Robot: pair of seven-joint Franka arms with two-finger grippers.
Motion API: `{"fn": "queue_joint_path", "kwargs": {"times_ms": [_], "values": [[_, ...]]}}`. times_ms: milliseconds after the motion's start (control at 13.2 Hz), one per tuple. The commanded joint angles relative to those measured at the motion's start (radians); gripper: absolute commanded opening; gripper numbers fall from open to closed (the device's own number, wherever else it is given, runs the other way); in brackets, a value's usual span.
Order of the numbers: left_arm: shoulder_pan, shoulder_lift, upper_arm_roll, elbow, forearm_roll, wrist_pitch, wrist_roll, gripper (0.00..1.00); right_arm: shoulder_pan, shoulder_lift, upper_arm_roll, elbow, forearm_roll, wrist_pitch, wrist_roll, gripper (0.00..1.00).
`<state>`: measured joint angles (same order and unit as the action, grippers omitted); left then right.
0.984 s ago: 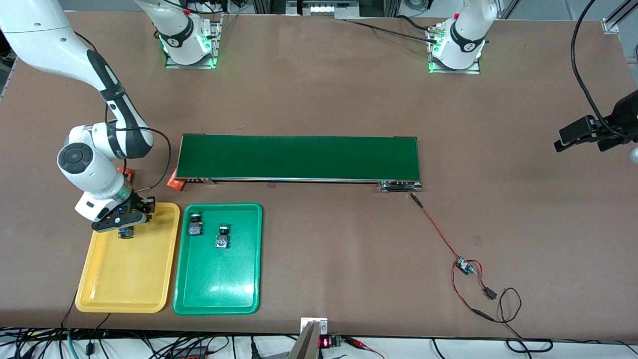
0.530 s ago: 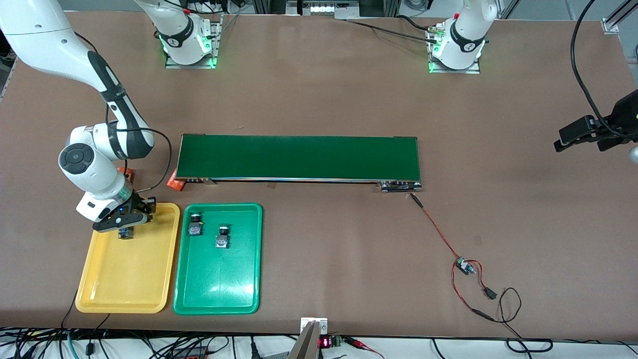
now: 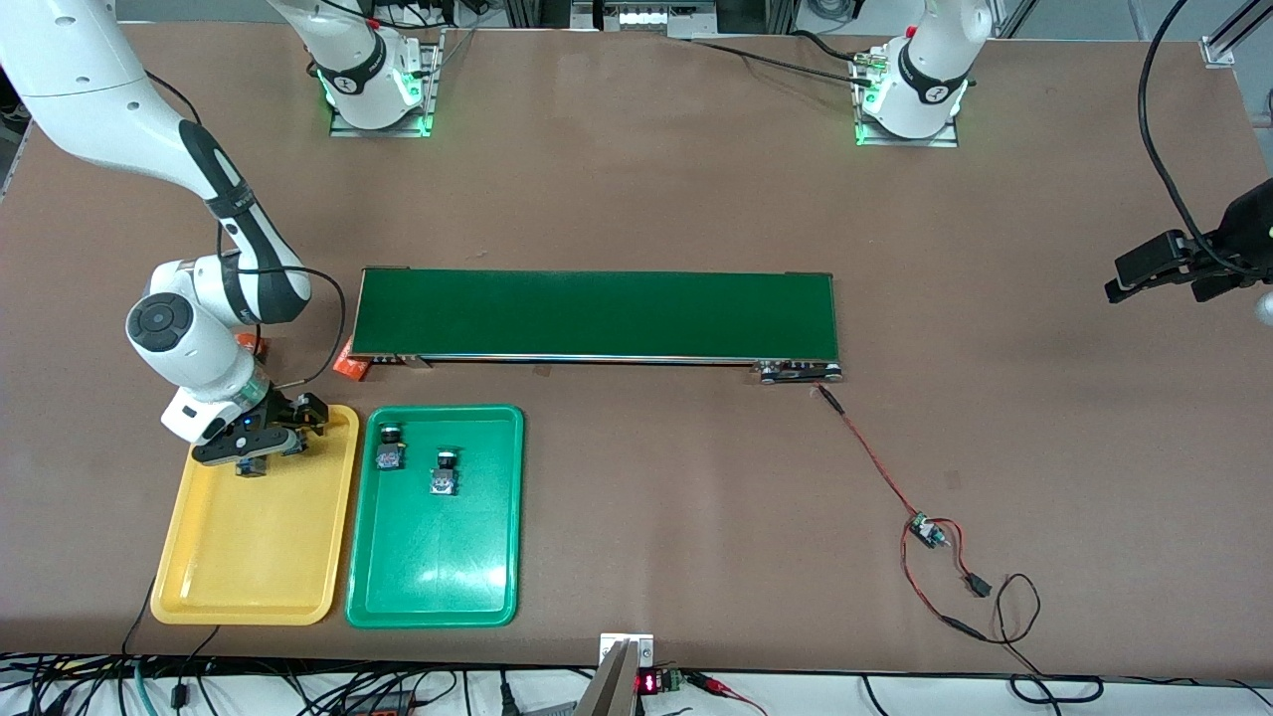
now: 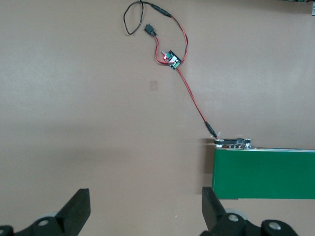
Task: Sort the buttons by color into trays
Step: 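Lower and release the button into the yellow tray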
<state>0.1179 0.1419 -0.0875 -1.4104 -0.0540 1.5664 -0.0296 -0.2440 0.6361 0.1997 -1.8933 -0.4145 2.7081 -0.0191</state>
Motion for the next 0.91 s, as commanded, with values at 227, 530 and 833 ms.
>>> {"fn": "queue_joint_path", "kwargs": {"times_ms": [227, 530, 833], "values": [[-0.003, -0.004, -0.005, 0.015, 0.022, -0.012, 0.003, 1.0, -0.005, -0.114, 0.018, -0.004, -0.004, -0.178, -0.002, 1.0], [-0.001, -0.004, -0.001, 0.013, 0.022, -0.014, 0.003, 1.0, 0.011, -0.284, 0.052, 0.008, 0.11, -0.469, -0.001, 1.0], [-0.003, -0.002, -0.005, 0.013, 0.022, -0.012, 0.003, 1.0, 0.028, -0.464, 0.052, 0.005, 0.157, -0.727, 0.08, 1.0]]}}
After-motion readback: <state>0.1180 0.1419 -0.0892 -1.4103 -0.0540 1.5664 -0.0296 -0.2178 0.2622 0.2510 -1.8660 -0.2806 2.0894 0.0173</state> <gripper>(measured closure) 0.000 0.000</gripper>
